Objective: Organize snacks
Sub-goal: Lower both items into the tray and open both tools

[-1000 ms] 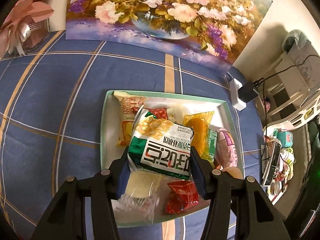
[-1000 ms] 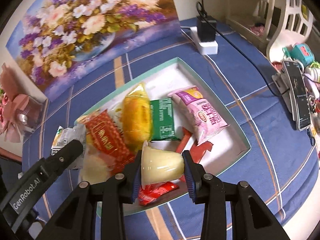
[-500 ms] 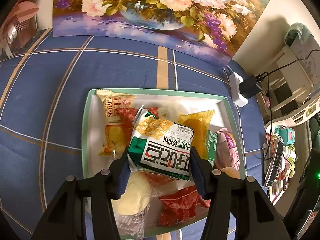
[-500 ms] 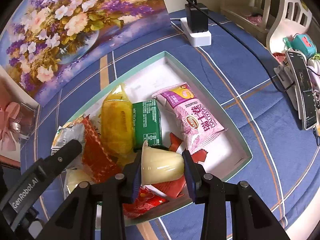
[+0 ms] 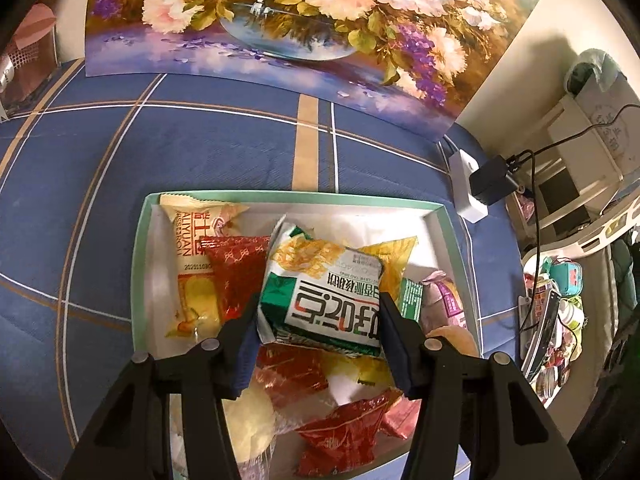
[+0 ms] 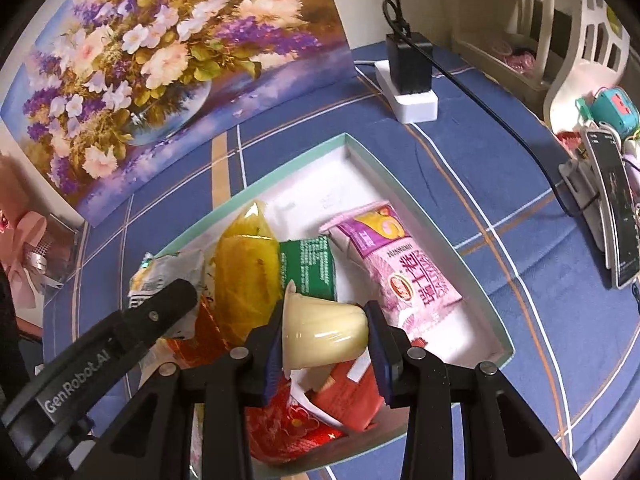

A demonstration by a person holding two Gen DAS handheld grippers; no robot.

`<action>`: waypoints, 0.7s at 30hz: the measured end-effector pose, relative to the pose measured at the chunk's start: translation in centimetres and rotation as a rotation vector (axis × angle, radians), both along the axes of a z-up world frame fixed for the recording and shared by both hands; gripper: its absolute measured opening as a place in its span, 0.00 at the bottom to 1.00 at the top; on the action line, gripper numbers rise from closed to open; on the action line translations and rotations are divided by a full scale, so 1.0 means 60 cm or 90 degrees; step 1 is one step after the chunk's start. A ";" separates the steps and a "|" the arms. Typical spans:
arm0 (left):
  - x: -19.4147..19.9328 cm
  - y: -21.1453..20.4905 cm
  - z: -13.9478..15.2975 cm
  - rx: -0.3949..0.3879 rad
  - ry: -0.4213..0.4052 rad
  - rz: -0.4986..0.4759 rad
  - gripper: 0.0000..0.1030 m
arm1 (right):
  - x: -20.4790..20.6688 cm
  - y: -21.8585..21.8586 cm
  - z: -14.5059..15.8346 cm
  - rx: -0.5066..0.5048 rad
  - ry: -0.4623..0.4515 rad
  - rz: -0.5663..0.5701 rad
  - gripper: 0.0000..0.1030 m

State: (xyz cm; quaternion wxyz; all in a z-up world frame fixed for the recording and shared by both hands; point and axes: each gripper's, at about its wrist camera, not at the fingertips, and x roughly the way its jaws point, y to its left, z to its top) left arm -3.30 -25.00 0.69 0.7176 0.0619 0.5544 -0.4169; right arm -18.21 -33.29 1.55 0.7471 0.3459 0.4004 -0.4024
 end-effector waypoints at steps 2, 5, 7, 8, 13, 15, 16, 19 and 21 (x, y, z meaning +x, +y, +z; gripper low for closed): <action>0.004 -0.002 -0.003 -0.001 0.004 0.002 0.55 | 0.006 0.002 0.003 -0.017 0.001 0.005 0.38; 0.011 -0.001 -0.007 -0.001 0.014 0.010 0.55 | 0.011 0.003 0.004 -0.025 0.003 0.009 0.39; 0.014 0.000 -0.008 0.000 0.027 0.011 0.55 | 0.013 0.002 -0.002 -0.018 0.009 0.010 0.39; 0.014 0.000 -0.008 0.000 0.032 0.011 0.55 | 0.013 0.002 -0.006 -0.013 0.014 0.010 0.39; 0.010 0.002 -0.002 0.005 0.044 0.008 0.60 | 0.014 0.000 -0.020 0.010 0.030 0.017 0.39; 0.010 0.003 0.000 0.011 0.047 0.008 0.60 | 0.015 0.002 -0.021 0.012 0.036 0.019 0.39; 0.011 0.004 0.000 0.012 0.048 0.008 0.60 | 0.016 0.003 -0.022 0.013 0.039 0.022 0.39; 0.013 0.008 0.005 0.013 0.053 0.010 0.60 | 0.015 0.002 -0.023 0.018 0.042 0.023 0.39; 0.013 0.009 0.012 0.017 0.047 0.009 0.60 | 0.015 0.003 -0.019 0.018 0.043 0.025 0.39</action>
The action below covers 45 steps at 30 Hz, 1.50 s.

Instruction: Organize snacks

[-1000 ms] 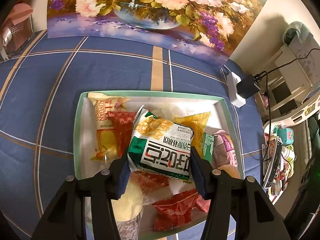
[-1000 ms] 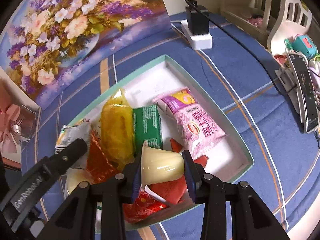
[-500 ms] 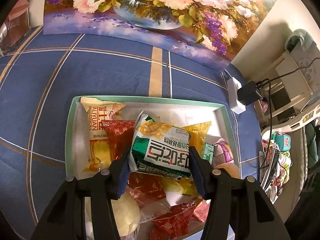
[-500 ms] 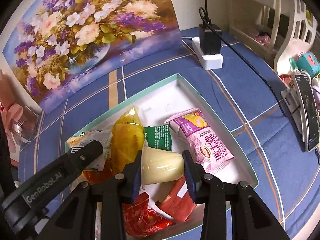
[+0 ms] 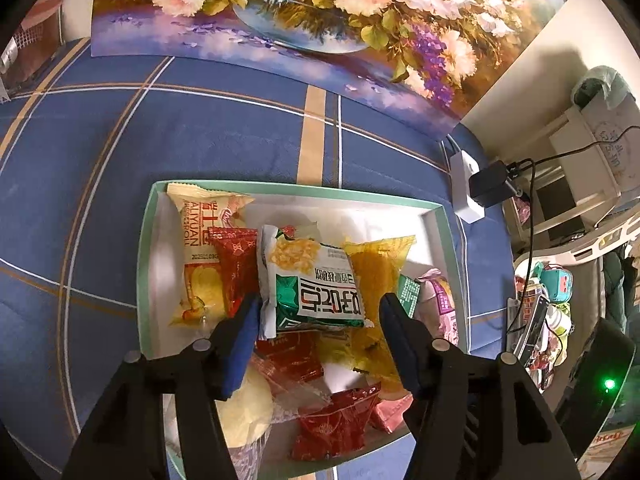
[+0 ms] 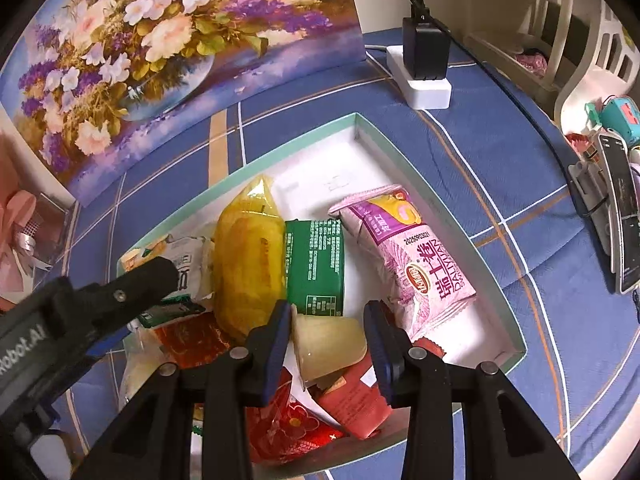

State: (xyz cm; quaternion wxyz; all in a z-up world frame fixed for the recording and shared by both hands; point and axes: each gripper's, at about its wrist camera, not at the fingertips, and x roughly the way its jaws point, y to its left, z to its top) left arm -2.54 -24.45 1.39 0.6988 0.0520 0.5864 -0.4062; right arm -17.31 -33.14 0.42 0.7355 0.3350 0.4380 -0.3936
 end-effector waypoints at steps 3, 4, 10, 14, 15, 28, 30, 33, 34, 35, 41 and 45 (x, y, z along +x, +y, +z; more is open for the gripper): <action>-0.001 0.001 0.008 0.009 -0.017 -0.001 0.61 | -0.001 0.001 0.011 -0.010 -0.002 -0.003 0.45; -0.001 0.003 0.010 0.018 -0.026 0.000 0.61 | -0.002 0.001 0.014 -0.014 -0.004 -0.006 0.52; 0.010 0.012 0.011 0.081 -0.094 0.022 0.61 | -0.002 -0.002 0.011 -0.008 -0.010 -0.008 0.65; 0.025 0.021 0.005 0.121 -0.135 0.044 0.80 | -0.002 -0.002 0.006 -0.007 -0.018 -0.012 0.77; 0.028 0.023 0.004 0.132 -0.149 0.049 0.80 | -0.002 -0.002 0.006 -0.009 -0.020 -0.012 0.79; 0.055 0.036 -0.016 0.161 -0.177 0.076 0.99 | -0.002 -0.002 0.012 -0.021 -0.047 -0.016 1.00; 0.056 0.037 -0.016 0.157 -0.175 0.077 0.99 | -0.002 -0.003 0.013 -0.027 -0.046 -0.016 1.00; 0.057 0.040 -0.015 0.162 -0.178 0.082 0.99 | -0.001 -0.002 0.015 -0.028 -0.049 -0.014 1.00; 0.056 0.040 -0.014 0.169 -0.185 0.083 0.99 | -0.001 -0.002 0.015 -0.029 -0.050 -0.013 1.00; 0.056 0.040 -0.014 0.175 -0.190 0.083 0.99 | 0.000 -0.002 0.016 -0.029 -0.050 -0.012 1.00; 0.054 0.046 -0.008 0.221 -0.213 0.105 0.99 | 0.003 0.002 0.014 -0.030 -0.043 -0.007 1.00; 0.048 0.055 0.001 0.247 -0.236 0.116 0.99 | 0.005 0.012 0.022 -0.042 -0.035 0.001 1.00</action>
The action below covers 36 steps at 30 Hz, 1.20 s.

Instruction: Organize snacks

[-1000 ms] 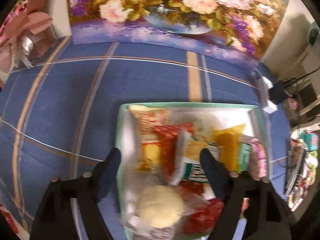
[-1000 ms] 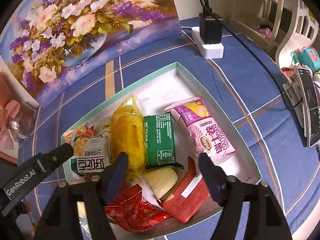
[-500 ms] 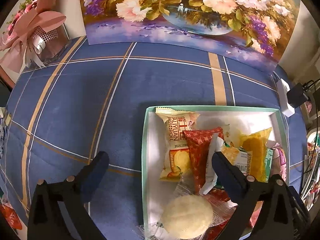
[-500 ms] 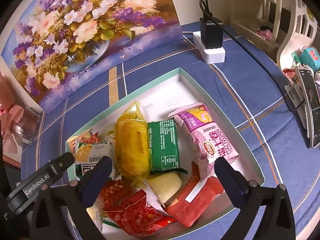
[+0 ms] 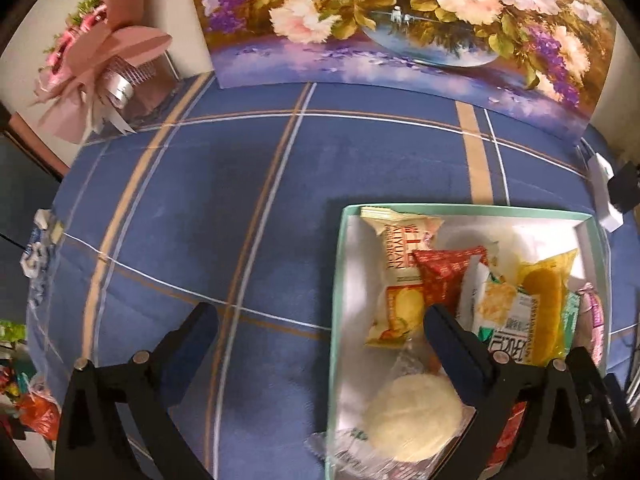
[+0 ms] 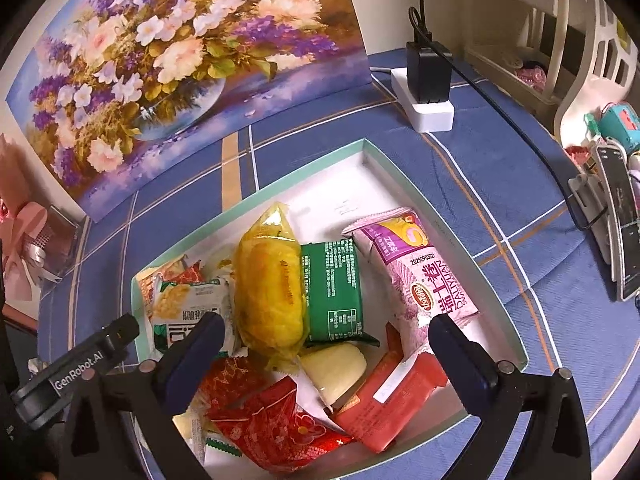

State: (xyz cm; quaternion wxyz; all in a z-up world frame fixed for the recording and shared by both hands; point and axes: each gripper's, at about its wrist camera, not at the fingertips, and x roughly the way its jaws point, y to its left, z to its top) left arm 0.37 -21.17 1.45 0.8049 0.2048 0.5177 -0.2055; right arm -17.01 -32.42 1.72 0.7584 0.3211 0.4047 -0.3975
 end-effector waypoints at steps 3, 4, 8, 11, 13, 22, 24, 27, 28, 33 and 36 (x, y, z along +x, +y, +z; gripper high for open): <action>-0.002 0.010 0.010 0.003 0.000 -0.001 0.99 | 0.006 0.014 0.008 -0.021 0.016 0.015 1.00; -0.002 0.013 0.013 0.003 0.001 0.001 0.99 | 0.007 0.019 0.010 -0.028 0.021 0.019 1.00; -0.004 0.033 0.025 0.000 -0.012 -0.001 0.99 | 0.009 0.036 0.016 -0.030 0.023 0.026 1.00; -0.007 0.051 0.024 -0.003 -0.016 -0.002 0.99 | 0.012 0.052 0.017 -0.030 0.030 0.038 1.00; -0.007 0.063 0.020 -0.007 -0.007 0.000 0.99 | 0.013 0.063 0.016 -0.034 0.038 0.041 1.00; -0.024 0.132 0.031 -0.022 0.001 0.022 0.99 | 0.006 0.122 0.027 -0.035 0.036 0.057 1.00; -0.028 0.149 0.034 -0.029 0.002 0.030 0.99 | 0.004 0.132 0.028 -0.027 0.026 0.061 1.00; -0.036 0.171 0.039 -0.045 0.012 0.034 0.99 | -0.003 0.148 0.030 -0.034 0.033 0.059 1.00; -0.037 0.176 0.041 -0.048 0.011 0.034 0.99 | -0.006 0.153 0.031 -0.037 0.033 0.060 1.00; -0.044 0.200 0.044 -0.048 0.009 0.037 0.99 | -0.023 0.175 0.039 -0.042 0.026 0.062 1.00; -0.048 0.214 0.043 -0.044 0.013 0.038 0.99 | -0.032 0.189 0.043 -0.048 0.024 0.066 1.00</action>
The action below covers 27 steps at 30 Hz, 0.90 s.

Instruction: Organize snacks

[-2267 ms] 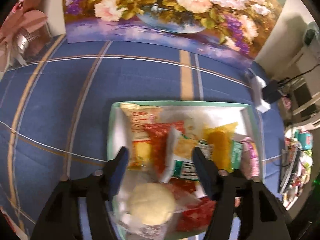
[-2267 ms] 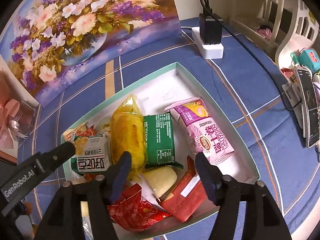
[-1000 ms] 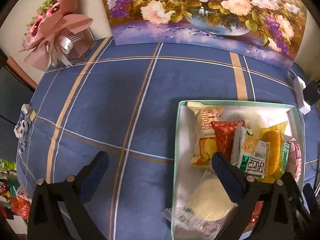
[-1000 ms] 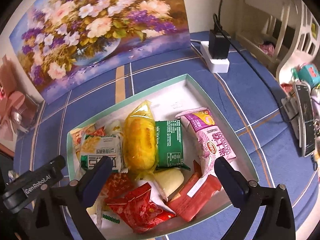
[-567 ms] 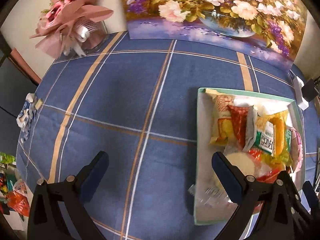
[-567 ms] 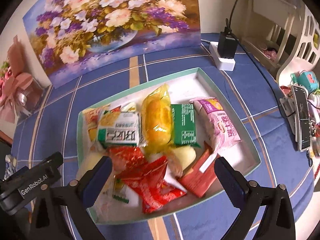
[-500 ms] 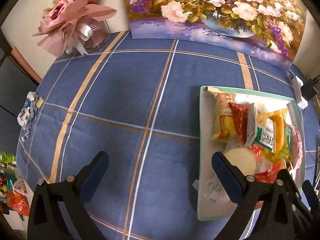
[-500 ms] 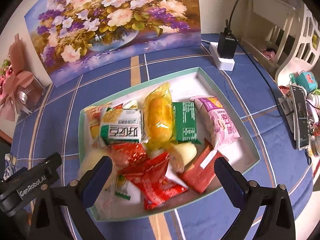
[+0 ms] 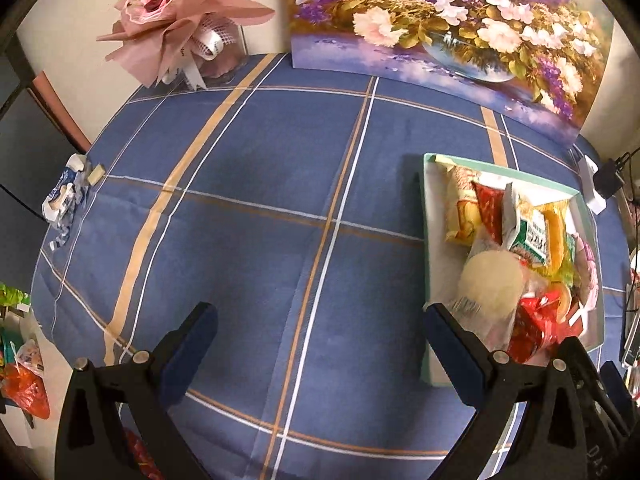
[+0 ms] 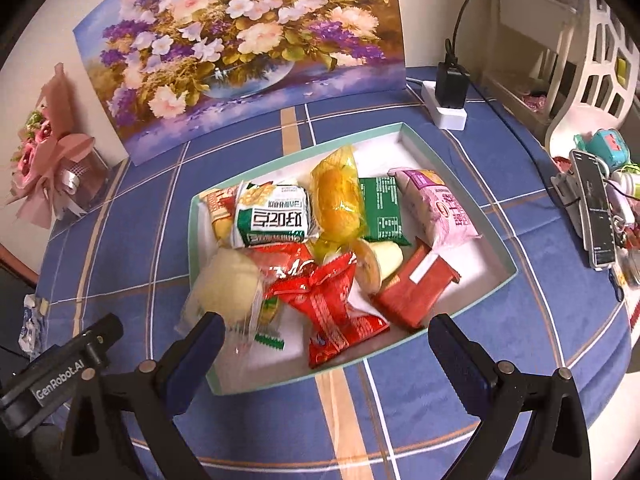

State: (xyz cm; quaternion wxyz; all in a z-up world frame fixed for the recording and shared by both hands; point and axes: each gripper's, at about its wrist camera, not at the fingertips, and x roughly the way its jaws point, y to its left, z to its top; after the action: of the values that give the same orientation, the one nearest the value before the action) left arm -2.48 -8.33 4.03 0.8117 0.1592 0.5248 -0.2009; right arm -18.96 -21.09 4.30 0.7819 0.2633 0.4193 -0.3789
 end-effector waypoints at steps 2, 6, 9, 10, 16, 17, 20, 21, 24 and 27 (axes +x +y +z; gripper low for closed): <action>-0.004 0.010 -0.001 0.003 0.002 0.002 0.99 | -0.006 0.008 0.002 -0.003 -0.002 0.001 1.00; -0.011 0.030 0.000 0.000 0.003 0.006 0.99 | -0.014 0.025 0.000 -0.003 0.001 0.007 1.00; -0.014 0.042 -0.001 0.001 0.004 0.009 0.99 | -0.018 0.038 -0.003 -0.007 0.010 0.014 1.00; -0.015 0.045 -0.002 0.002 0.006 0.010 0.99 | -0.018 0.041 -0.004 -0.008 0.013 0.017 1.00; -0.020 0.067 -0.009 0.007 0.012 0.014 0.99 | -0.021 0.060 -0.008 -0.012 0.020 0.033 1.00; -0.022 0.071 -0.010 0.008 0.012 0.014 0.99 | -0.022 0.063 -0.008 -0.012 0.020 0.035 1.00; -0.026 0.079 -0.013 0.012 0.014 0.012 0.99 | -0.025 0.069 -0.007 -0.016 0.021 0.038 1.00; -0.027 0.081 -0.013 0.012 0.014 0.012 0.99 | -0.027 0.071 -0.007 -0.016 0.020 0.039 1.00; -0.027 0.087 -0.013 0.011 0.015 0.012 0.99 | -0.030 0.075 -0.004 -0.016 0.015 0.038 1.00; -0.028 0.090 -0.012 0.007 0.016 0.012 0.99 | -0.034 0.075 -0.001 -0.016 0.011 0.035 1.00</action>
State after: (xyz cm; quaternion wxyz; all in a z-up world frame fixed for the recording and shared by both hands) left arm -4.15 -2.95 3.34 0.8060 0.1561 0.5374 -0.1925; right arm -20.97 -16.57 4.21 0.7917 0.2387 0.4283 -0.3645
